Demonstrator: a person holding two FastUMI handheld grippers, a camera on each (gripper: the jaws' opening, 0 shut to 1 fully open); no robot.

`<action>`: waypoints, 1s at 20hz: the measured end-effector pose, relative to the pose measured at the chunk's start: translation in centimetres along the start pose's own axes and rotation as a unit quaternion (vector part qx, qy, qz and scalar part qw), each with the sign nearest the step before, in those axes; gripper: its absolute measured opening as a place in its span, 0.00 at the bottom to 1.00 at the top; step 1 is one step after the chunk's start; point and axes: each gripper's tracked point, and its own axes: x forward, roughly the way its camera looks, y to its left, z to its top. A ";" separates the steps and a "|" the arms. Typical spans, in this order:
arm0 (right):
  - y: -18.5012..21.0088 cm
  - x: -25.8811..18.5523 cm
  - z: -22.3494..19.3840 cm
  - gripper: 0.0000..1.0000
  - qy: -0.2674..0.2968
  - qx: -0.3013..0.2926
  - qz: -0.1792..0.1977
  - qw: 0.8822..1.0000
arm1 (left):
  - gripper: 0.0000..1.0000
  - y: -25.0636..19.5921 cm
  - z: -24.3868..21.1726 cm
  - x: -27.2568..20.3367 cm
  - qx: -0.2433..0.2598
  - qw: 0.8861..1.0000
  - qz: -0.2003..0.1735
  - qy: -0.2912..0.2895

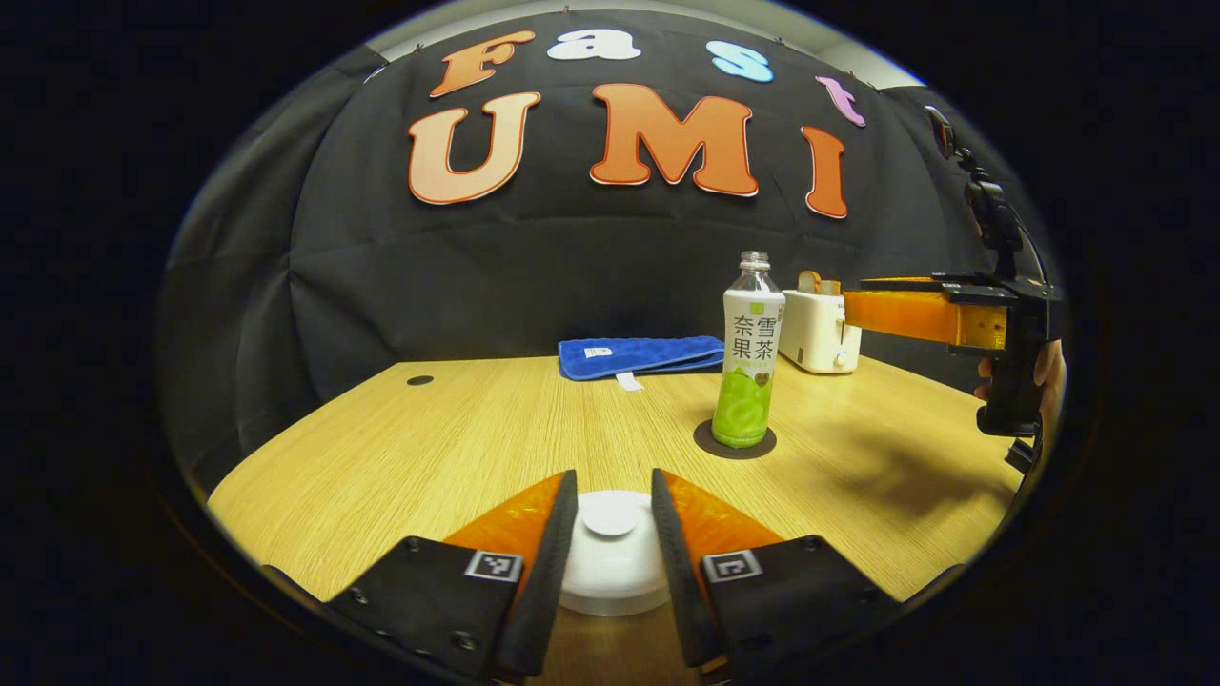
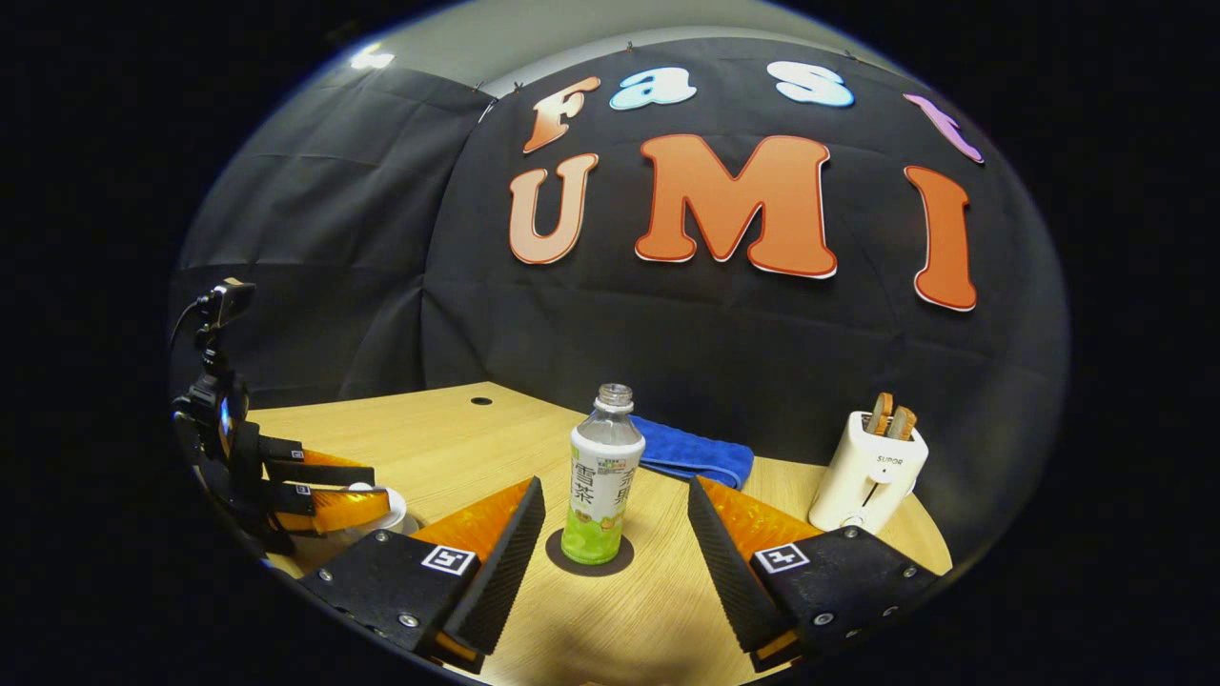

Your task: Open the teacup lid with one hand, grasp the water bottle and pour water into the teacup with the other hand; after pouring, place the water bottle on the coaster and then close the teacup lid.

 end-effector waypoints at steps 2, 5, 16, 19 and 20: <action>-0.4 -0.7 0.7 0.90 -0.010 0.003 -0.009 1.000 | 0.67 0.4 1.5 -0.3 0.006 1.000 0.010 -0.018; -1.6 -1.7 0.6 0.90 -0.020 -0.007 -0.046 0.999 | 0.87 0.4 3.6 -0.5 0.005 0.999 0.021 -0.033; -2.0 -5.9 5.4 0.94 -0.062 0.031 -0.083 0.994 | 0.98 0.3 15.9 -3.5 -0.003 0.989 0.067 -0.133; -2.9 -7.3 8.3 0.90 -0.092 0.059 -0.101 0.989 | 0.98 0.3 18.9 -4.1 -0.014 0.984 0.075 -0.160; -2.7 -7.5 9.0 0.90 -0.102 0.066 -0.094 0.988 | 0.95 0.3 19.4 -4.2 -0.014 0.983 0.076 -0.166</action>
